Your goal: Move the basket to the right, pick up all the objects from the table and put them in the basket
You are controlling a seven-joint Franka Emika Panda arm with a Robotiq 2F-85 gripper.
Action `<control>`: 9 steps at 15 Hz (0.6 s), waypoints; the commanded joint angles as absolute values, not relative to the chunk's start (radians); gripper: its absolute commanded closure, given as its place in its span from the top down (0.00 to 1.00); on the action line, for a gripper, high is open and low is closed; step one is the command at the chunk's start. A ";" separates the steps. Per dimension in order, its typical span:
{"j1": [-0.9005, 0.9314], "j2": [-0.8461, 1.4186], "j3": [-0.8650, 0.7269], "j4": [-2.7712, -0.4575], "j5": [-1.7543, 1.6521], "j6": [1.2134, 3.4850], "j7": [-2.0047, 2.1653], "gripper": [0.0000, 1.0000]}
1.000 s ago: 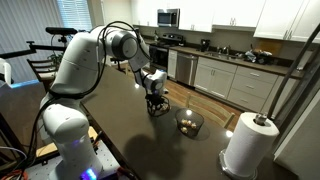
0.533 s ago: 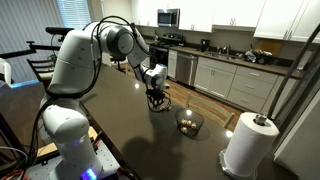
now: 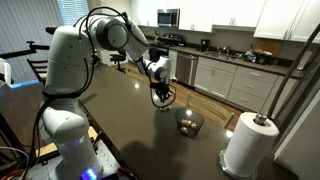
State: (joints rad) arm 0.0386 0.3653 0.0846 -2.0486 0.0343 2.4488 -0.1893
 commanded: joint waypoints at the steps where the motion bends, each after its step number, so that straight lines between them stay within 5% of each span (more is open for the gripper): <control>1: 0.034 0.329 0.064 -2.061 0.032 2.457 -0.126 0.08; 9: 0.027 0.295 0.032 -2.069 0.043 2.485 -0.048 0.09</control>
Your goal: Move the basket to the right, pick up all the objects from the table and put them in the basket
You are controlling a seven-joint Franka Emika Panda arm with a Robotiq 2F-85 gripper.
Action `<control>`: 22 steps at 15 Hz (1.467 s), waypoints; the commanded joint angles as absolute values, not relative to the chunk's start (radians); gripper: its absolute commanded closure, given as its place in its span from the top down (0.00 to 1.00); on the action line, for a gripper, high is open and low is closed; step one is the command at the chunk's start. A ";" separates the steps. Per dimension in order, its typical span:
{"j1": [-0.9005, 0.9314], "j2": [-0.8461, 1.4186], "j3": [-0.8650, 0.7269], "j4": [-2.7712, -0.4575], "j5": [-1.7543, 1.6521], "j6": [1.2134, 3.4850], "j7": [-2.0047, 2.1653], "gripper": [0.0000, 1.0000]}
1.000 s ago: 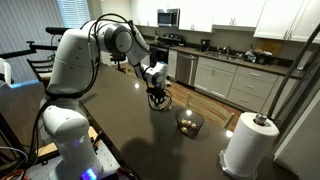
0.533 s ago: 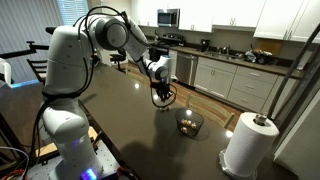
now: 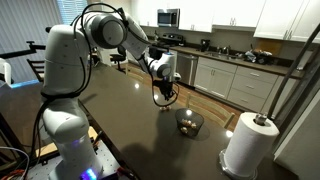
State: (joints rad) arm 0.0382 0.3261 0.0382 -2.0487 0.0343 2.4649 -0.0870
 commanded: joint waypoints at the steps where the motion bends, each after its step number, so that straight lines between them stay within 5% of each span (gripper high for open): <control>1: 0.023 0.290 0.025 -2.070 0.047 2.493 -0.037 0.09; 22: -0.100 0.268 -0.065 -2.077 0.183 2.515 0.050 0.09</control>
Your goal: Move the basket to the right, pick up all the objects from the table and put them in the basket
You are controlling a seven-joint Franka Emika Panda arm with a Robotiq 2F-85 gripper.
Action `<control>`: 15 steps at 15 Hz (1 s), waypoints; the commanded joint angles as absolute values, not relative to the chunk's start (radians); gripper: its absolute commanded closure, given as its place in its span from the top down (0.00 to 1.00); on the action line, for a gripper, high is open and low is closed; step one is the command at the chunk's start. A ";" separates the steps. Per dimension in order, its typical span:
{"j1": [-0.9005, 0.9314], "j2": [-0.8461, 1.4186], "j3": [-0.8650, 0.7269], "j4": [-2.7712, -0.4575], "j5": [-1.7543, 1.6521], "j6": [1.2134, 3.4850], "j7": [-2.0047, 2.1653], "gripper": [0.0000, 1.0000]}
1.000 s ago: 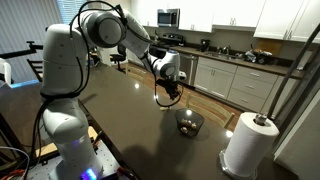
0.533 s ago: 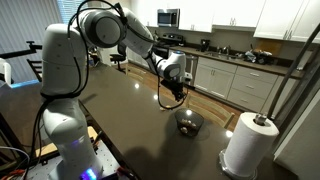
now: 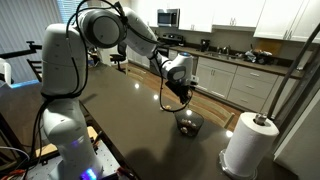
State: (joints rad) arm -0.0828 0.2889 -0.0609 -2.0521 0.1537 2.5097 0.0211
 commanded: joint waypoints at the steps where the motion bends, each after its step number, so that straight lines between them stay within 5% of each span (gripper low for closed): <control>1: -0.104 0.270 -0.070 -2.077 0.186 2.510 0.061 0.09; 8: -0.110 0.269 -0.092 -2.078 0.190 2.481 0.135 0.09; 9: -0.108 0.268 -0.092 -2.078 0.188 2.481 0.138 0.43; 15: -0.093 0.271 -0.078 -2.077 0.175 2.486 0.137 0.75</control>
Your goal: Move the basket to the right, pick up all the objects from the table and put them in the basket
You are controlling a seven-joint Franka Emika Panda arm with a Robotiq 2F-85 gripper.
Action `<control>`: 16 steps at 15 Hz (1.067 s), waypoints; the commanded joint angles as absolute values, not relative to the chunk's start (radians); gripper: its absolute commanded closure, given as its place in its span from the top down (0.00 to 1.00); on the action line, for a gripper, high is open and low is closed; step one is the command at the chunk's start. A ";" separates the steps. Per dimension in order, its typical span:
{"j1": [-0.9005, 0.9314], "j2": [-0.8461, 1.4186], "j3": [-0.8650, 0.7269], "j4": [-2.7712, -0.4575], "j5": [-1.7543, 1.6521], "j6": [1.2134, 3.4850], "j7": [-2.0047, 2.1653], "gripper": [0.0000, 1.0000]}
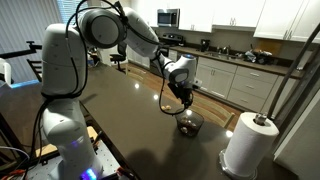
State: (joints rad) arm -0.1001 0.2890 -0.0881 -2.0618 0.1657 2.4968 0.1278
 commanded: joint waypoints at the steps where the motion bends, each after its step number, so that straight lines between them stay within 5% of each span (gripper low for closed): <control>1: -0.088 0.272 -0.076 -2.077 0.170 2.486 0.144 0.82; 5: -0.070 0.277 -0.048 -2.074 0.166 2.483 0.115 1.00; 16: -0.008 0.328 0.058 -2.074 0.158 2.426 -0.015 1.00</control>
